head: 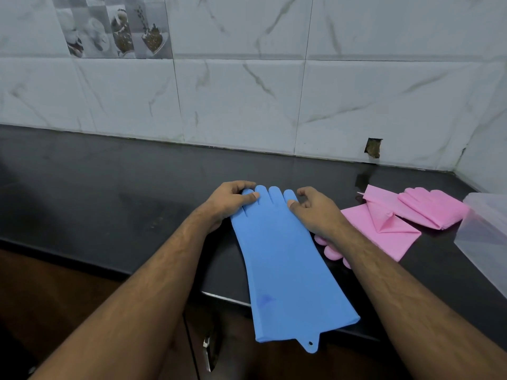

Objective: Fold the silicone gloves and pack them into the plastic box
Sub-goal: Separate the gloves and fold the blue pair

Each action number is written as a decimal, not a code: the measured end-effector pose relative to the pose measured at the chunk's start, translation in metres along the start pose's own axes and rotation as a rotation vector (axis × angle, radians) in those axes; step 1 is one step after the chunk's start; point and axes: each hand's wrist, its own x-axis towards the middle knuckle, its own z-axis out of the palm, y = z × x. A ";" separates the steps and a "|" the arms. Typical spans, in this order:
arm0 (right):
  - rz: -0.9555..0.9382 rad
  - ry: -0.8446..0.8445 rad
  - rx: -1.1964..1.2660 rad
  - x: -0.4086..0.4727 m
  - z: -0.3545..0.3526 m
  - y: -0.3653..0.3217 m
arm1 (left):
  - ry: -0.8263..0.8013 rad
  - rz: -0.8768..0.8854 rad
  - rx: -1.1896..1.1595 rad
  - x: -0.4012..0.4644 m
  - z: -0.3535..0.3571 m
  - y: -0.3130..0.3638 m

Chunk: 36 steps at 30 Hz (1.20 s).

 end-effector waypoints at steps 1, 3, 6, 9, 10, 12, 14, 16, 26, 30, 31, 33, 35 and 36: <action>-0.013 0.009 -0.021 0.001 0.001 0.000 | -0.003 0.015 0.002 0.003 0.000 0.000; -0.032 0.042 -0.049 0.003 0.005 0.001 | -0.005 0.031 0.008 0.008 0.001 0.001; -0.070 0.083 -0.143 0.004 0.012 0.005 | -0.049 0.013 0.000 0.018 0.001 0.004; -0.068 0.078 -0.167 0.011 0.013 0.007 | -0.120 0.011 0.043 0.030 -0.002 0.006; -0.064 0.069 -0.170 0.012 0.011 0.008 | -0.142 0.012 0.041 0.033 -0.002 0.007; -0.070 0.048 -0.185 0.014 0.010 0.008 | -0.164 0.029 0.039 0.038 -0.001 0.006; -0.084 0.038 -0.187 0.013 0.009 0.008 | -0.147 0.058 0.053 0.042 0.001 0.004; -0.084 0.038 -0.175 0.013 0.009 0.006 | -0.116 0.089 0.057 0.044 -0.001 0.002; -0.044 0.058 -0.023 0.014 0.007 0.004 | 0.022 0.153 -0.074 0.047 -0.004 -0.001; -0.039 0.051 -0.020 0.014 0.008 0.006 | 0.060 0.144 -0.074 0.047 -0.004 -0.001; -0.040 0.048 -0.019 0.015 0.009 0.007 | 0.062 0.138 -0.060 0.047 -0.003 -0.001; -0.048 0.058 -0.009 0.015 0.009 0.008 | 0.065 0.129 -0.045 0.047 -0.002 -0.001; -0.055 0.082 0.011 0.016 0.008 0.009 | 0.087 0.126 -0.040 0.048 -0.003 -0.001; -0.054 0.090 0.017 0.015 0.008 0.009 | 0.103 0.125 -0.038 0.048 -0.003 -0.001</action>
